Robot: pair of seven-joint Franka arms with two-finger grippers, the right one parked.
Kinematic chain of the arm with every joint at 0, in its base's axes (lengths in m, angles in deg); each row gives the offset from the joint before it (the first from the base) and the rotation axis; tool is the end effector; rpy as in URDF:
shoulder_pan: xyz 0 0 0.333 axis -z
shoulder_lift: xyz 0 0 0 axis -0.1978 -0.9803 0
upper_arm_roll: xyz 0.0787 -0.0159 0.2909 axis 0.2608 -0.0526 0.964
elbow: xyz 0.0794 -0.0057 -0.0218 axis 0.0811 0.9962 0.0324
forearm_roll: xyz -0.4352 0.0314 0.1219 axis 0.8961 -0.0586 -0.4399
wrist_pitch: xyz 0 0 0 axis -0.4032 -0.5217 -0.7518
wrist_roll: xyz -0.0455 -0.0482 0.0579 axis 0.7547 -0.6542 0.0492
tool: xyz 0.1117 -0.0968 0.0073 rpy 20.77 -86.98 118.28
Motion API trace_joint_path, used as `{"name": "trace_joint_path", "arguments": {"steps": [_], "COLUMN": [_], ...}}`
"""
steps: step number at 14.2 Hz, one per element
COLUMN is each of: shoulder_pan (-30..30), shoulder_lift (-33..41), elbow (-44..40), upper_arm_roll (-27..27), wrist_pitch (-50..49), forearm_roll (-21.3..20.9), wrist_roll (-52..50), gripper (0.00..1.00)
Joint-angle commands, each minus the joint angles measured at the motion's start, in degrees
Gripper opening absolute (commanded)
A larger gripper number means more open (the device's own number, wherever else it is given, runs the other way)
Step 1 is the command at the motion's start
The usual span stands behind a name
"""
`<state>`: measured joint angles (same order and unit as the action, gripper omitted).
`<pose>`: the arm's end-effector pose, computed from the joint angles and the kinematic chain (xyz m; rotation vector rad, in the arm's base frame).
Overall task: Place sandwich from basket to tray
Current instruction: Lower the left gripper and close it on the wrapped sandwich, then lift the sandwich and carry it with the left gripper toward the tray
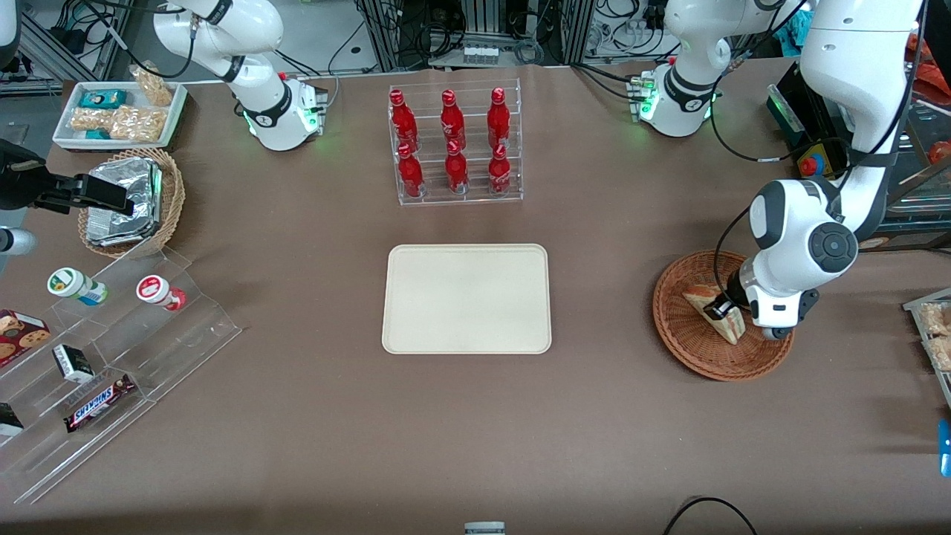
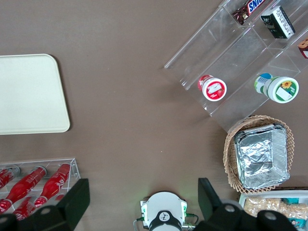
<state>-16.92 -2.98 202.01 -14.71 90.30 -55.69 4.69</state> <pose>0.5924 -0.0260 0.1446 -2.9214 -1.1396 0.1356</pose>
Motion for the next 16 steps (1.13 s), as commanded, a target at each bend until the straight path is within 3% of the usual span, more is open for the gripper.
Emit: {"name": "trace_joint_path", "arguments": {"steps": [1,7,11,14,16], "shoulder_pan": [0.3,0.4,3.4,8.7,13.3], "shoulder_lift": [0.6,2.5,7.3,7.2,7.1], "elbow": [0.5,-1.2,-4.7,-13.1,-15.0], "upper_arm_roll": [0.0,-0.1,-1.2,-1.6,-1.6], "wrist_pitch": [0.5,-2.5,-13.2,-28.4,-31.0], "forearm_roll": [-0.1,-0.2,-0.4,-0.4,-0.3], "wrist_roll": [-0.5,-0.2,4.6,5.3,4.8], "gripper": [0.31,0.25,0.16,0.16,0.16]}}
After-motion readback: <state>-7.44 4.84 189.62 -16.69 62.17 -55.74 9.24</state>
